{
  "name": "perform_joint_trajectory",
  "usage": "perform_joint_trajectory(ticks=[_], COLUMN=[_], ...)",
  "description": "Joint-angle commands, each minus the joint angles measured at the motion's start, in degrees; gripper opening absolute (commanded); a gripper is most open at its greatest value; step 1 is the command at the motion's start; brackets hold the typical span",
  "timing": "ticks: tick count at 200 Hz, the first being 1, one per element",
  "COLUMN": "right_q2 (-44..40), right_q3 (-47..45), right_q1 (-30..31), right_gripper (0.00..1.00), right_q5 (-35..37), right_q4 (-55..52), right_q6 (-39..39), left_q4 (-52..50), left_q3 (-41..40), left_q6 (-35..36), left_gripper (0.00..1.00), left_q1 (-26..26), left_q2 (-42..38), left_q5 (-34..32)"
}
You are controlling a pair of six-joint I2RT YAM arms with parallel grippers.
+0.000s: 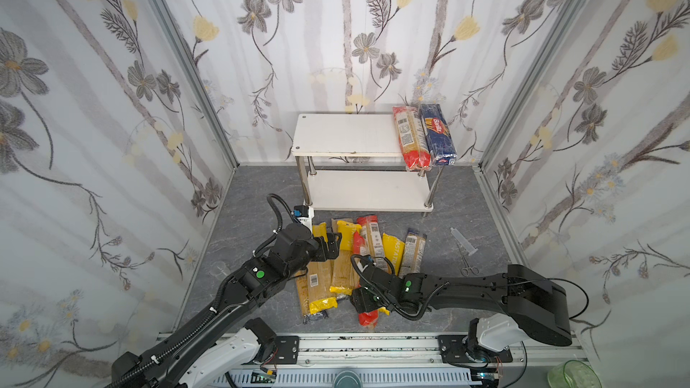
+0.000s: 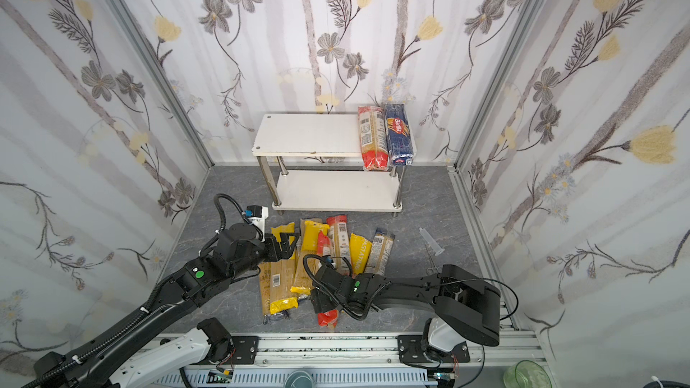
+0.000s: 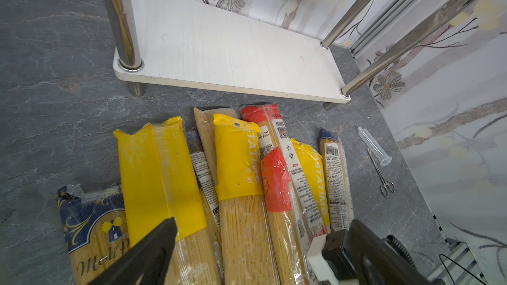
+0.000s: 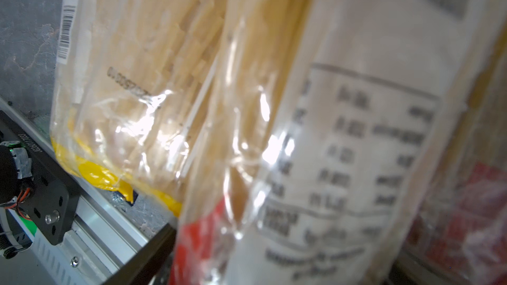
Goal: Arrange pasta packages on shelves
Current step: Pick up the pasta bag from the pasta bags.
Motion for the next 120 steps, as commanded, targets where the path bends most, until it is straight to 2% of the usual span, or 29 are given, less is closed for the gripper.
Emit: perform_joint_trajectory(ticks=[1, 10, 29, 62, 120], right_q2=[0.7, 0.7, -0.9, -7.0, -17.9], right_q3=[0.8, 0.8, 0.9, 2.7, 12.6], right_q1=[-0.3, -0.4, -0.6, -0.6, -1.3], right_gripper=[0.56, 0.44, 0.28, 0.11, 0.11], right_q5=[-1.5, -1.7, -1.8, 0.9, 8.1], right_q4=[-0.5, -0.7, -1.5, -5.7, -18.3], right_q6=[0.9, 0.9, 0.7, -0.1, -3.2], left_q4=[-0.1, -0.1, -0.2, -0.5, -0.9], left_q3=[0.7, 0.7, 0.4, 0.0, 0.9], left_q6=[0.9, 1.0, 1.1, 1.4, 1.8], left_gripper=[1.00, 1.00, 1.00, 1.00, 1.00], left_q1=[0.1, 0.2, 0.3, 0.5, 0.8], left_q2=[0.0, -0.1, -0.6, -1.9, -2.5], left_q5=[-1.0, -1.1, -1.2, -1.5, -1.3])
